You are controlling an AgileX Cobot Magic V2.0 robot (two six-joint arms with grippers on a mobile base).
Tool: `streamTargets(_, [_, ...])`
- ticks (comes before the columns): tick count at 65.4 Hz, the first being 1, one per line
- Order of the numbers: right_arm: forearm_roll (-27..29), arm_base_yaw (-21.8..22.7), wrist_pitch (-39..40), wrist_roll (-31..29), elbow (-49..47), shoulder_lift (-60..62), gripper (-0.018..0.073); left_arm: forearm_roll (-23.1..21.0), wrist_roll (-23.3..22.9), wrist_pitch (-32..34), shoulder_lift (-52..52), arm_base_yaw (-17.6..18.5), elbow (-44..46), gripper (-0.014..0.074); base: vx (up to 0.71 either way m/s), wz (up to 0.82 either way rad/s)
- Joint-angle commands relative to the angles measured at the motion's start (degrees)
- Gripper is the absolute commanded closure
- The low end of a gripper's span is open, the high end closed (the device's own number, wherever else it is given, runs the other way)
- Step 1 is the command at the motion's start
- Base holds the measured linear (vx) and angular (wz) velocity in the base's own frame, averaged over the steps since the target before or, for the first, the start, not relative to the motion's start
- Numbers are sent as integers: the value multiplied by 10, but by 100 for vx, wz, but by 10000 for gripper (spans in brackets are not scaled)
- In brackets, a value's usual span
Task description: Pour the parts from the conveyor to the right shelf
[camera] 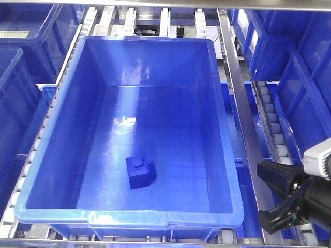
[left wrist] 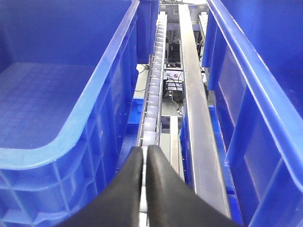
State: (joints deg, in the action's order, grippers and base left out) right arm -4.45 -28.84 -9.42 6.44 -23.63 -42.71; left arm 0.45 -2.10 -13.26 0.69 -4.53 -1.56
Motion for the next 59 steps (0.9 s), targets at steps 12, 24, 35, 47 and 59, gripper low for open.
streamTargets(12, [-6,8,72,-3,-14,11,564,-5,-5,43,6,4,11,603,0,0])
streamTargets(24, [-6,46,157,-3,56,48,564,-5,-5,43,6,4,11,603,0,0])
streamTargets(35, [-6,82,177,-1,117,107,564,-5,-5,43,6,4,11,603,0,0])
streamTargets(47, [-6,127,74,-1,123,188,564,-5,-5,43,6,4,11,603,0,0])
streamTargets(59, [17,173,20,-2,123,280,564,-5,-5,43,6,4,11,603,0,0])
